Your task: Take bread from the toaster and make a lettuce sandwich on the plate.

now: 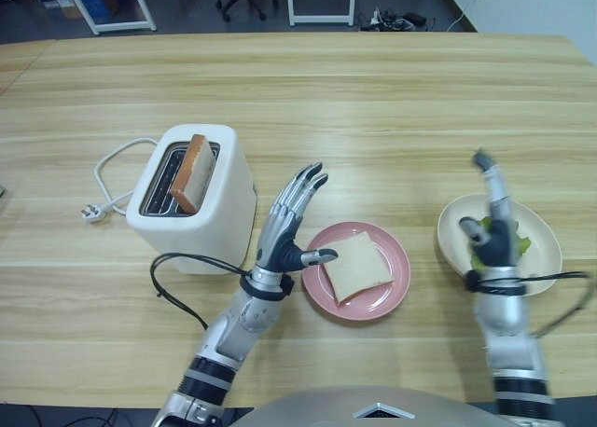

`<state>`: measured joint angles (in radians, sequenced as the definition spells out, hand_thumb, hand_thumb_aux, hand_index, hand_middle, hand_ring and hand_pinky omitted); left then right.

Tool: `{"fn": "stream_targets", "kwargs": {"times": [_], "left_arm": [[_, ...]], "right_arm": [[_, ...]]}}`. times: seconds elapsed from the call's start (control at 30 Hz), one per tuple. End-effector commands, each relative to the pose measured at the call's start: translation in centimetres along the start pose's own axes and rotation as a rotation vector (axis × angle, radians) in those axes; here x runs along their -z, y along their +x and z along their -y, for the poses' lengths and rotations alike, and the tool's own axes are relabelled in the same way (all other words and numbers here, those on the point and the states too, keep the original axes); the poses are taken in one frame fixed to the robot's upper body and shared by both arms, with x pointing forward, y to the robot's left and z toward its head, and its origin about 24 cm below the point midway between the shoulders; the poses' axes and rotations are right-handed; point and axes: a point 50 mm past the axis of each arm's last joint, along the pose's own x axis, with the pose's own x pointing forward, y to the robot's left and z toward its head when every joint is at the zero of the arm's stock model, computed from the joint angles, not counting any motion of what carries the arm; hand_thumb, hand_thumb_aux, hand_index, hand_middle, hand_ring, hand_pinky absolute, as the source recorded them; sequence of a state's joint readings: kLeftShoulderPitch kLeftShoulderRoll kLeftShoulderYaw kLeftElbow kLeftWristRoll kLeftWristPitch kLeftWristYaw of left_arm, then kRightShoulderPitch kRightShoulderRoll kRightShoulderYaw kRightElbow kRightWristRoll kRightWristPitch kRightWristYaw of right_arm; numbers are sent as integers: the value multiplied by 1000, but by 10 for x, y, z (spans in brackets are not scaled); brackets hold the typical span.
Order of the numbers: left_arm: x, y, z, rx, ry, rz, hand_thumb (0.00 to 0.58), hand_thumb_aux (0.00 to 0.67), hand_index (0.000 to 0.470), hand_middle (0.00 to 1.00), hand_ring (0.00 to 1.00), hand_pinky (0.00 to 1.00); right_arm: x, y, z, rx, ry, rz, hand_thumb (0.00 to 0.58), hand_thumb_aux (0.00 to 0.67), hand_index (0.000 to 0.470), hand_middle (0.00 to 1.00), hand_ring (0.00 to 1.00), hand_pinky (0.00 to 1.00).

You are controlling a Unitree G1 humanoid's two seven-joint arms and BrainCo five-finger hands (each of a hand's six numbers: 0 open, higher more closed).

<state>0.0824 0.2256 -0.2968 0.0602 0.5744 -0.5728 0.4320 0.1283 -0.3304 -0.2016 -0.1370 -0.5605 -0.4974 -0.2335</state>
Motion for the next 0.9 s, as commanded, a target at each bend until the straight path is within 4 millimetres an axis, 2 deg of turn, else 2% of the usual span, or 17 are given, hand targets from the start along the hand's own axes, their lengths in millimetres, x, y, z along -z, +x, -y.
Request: {"fn": "stream_targets", "kwargs": {"times": [0.03,0.13,0.23,0.3,0.53,0.73,0.77,0.8,0.83,0.87,0.9], "left_arm": [[14,-12,8,6,-62,-101,0,0,0,0,0,0],[15,-13,10,21,-50,-100,0,0,0,0,0,0],[14,-14,13,28,-52,-99,0,0,0,0,0,0],[14,-15,15,35,-51,-97,0,0,0,0,0,0],[15,-16,16,33,-48,-106,0,0,0,0,0,0],[14,-16,15,37,-42,-99,0,0,0,0,0,0],[14,-16,15,36,-42,-100,0,0,0,0,0,0],[13,-17,15,36,-42,-101,0,0,0,0,0,0],[13,-18,15,35,-42,-103,0,0,0,0,0,0],[13,-18,15,35,-42,-104,0,0,0,0,0,0],[13,-18,15,36,-41,-105,0,0,0,0,0,0]], "right_arm": [[39,14,33,-75,-400,-48,0,0,0,0,0,0],[73,9,32,-201,-636,-118,0,0,0,0,0,0],[102,-4,13,-360,-776,-174,0,0,0,0,0,0],[114,-13,1,-430,-803,-198,0,0,0,0,0,0],[123,-51,-28,-516,-773,-254,0,0,0,0,0,0],[133,-71,-24,-555,-794,-327,9,5,4,0,0,0],[132,-72,-23,-554,-793,-327,108,66,46,0,0,0],[131,-73,-23,-553,-789,-325,265,176,123,0,0,0],[130,-74,-24,-554,-787,-325,368,265,186,0,0,0],[129,-74,-24,-555,-782,-326,441,342,240,0,0,0],[128,-75,-24,-555,-779,-328,445,347,243,0,0,0]]}}
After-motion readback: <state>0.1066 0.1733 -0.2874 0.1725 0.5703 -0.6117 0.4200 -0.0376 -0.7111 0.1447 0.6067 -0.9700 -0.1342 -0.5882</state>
